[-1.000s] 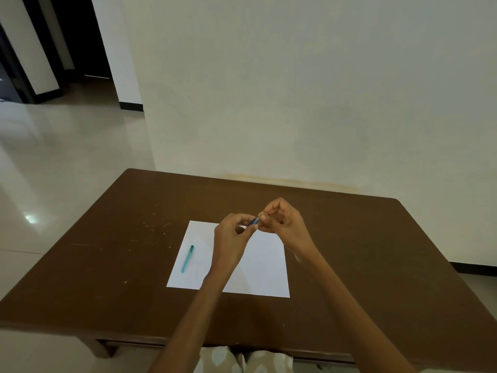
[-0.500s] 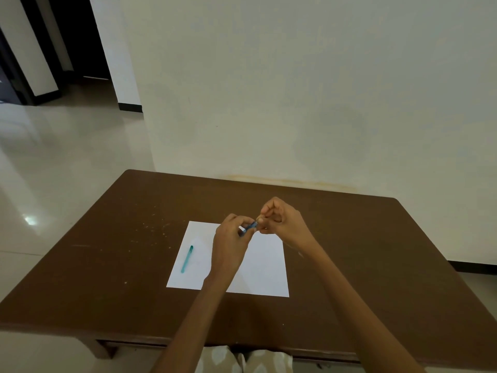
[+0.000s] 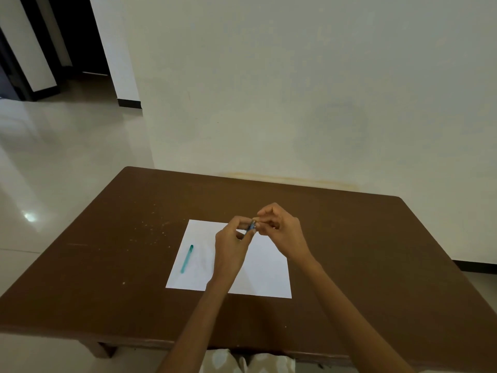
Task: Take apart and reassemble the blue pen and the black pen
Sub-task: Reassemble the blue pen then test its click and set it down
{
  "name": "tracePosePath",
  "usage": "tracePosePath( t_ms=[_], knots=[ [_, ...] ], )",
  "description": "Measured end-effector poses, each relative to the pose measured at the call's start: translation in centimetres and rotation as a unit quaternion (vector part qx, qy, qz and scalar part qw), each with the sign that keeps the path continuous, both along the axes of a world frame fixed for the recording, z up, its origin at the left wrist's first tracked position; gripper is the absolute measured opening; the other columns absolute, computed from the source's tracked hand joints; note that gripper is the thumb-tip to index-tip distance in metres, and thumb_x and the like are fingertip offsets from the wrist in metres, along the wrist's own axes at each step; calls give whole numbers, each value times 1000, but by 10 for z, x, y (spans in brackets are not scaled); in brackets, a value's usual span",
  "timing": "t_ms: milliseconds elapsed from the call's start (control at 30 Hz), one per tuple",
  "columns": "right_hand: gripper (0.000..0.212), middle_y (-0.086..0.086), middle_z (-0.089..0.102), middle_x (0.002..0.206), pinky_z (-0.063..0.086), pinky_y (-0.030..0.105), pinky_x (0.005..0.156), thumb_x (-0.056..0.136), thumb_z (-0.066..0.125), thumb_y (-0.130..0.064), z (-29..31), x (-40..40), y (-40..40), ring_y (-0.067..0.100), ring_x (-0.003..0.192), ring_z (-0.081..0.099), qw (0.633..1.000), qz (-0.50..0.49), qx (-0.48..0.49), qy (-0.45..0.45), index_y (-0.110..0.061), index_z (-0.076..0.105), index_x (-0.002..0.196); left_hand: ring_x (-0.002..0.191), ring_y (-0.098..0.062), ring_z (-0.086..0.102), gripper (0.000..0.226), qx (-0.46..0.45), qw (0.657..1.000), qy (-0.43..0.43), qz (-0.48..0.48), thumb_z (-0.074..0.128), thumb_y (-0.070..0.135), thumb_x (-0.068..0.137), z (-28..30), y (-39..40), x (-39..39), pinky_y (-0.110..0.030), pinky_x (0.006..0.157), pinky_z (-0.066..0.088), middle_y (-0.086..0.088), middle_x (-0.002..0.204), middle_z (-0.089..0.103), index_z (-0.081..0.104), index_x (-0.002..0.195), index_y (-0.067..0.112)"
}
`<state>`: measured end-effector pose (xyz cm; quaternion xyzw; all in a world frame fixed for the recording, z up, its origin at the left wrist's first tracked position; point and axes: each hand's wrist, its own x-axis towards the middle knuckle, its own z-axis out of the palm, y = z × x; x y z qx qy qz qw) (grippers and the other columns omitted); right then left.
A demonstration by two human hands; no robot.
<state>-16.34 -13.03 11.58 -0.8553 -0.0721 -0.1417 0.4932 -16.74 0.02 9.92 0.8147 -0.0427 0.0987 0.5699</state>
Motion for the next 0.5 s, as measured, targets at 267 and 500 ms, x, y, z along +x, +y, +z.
tracePosePath(
  t_ms=[267,500],
  knots=[
    [12,10,69,93,59,29,77,84,67,-14,-32,21,3,22,84,70,987,-28,126,97,-20,58,89,81,-25,66,31,-47,993,104,-22,62,15,86,-21,-3,26,-29,82,50,-16,109,66,61,114,4],
    [15,12,66,108,54,22,79,90,59,-10,-84,62,-14,20,90,66,979,-119,18,161,-8,63,104,79,-18,65,29,-86,993,82,5,65,10,83,-35,0,39,-9,60,51,-11,110,66,64,112,10]
  ],
)
